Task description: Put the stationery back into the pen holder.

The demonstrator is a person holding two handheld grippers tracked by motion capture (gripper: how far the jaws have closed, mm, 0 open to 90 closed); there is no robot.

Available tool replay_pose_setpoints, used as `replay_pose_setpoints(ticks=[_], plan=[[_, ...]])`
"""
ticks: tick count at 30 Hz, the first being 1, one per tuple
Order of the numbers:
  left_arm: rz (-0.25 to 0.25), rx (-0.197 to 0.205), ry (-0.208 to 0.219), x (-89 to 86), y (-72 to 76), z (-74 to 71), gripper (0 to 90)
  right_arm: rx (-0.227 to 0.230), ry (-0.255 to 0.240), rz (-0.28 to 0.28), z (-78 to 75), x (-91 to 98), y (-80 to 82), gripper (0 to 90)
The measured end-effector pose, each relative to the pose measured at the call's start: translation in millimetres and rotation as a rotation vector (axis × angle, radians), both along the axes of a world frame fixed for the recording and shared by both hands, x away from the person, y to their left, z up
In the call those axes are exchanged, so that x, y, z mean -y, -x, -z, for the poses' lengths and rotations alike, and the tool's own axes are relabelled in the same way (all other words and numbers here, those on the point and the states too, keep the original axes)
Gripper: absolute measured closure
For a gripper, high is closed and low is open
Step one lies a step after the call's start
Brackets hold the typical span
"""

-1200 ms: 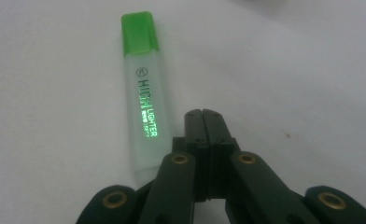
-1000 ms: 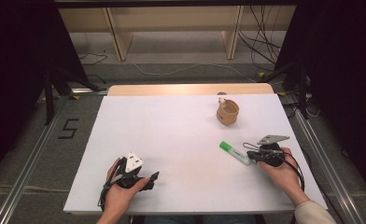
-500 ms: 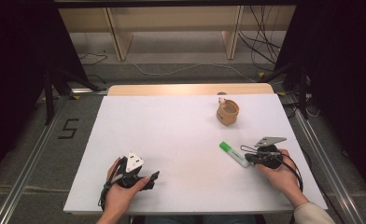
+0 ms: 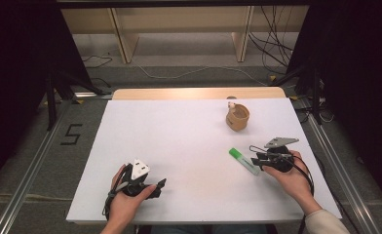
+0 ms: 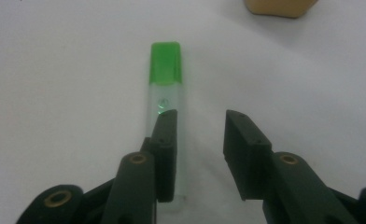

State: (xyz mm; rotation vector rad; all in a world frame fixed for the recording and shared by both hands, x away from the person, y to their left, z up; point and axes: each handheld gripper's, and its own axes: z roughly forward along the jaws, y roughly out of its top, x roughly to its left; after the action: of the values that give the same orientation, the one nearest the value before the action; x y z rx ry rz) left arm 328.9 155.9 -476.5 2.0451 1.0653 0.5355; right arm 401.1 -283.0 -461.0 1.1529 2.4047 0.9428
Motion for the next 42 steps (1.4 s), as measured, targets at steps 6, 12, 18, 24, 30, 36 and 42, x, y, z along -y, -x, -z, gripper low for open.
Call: replay_pose_setpoints(ticks=[6,12,18,24,30,36,42], plan=[[0.000,0.000,0.003,-0.1,0.2,0.2,19.0,-0.026,0.016,-0.036,2.1,-13.6,-9.9,59.8],[0.000,-0.001,0.004,-0.4,0.2,0.1,19.0,-0.069,0.057,-0.055,-0.2,-25.3,-17.8,57.9],[0.001,-0.002,0.003,-0.3,0.4,-0.1,19.1,-0.123,0.102,-0.059,-2.2,-31.6,-23.7,56.3],[0.003,-0.001,0.004,-0.3,0.2,0.1,19.2,-0.208,0.156,-0.054,-9.3,-33.6,-28.5,55.3],[0.003,-0.001,0.005,-0.5,0.1,0.3,19.3,-0.248,0.199,-0.073,-11.9,-38.3,-33.3,54.5],[0.003,-0.002,0.006,-0.6,0.1,0.1,19.3,-0.291,0.246,-0.079,-10.1,-43.0,-37.1,54.7],[0.003,-0.001,0.006,-0.7,0.3,0.1,19.5,-0.315,0.278,-0.094,-6.6,-48.6,-39.8,54.0]])
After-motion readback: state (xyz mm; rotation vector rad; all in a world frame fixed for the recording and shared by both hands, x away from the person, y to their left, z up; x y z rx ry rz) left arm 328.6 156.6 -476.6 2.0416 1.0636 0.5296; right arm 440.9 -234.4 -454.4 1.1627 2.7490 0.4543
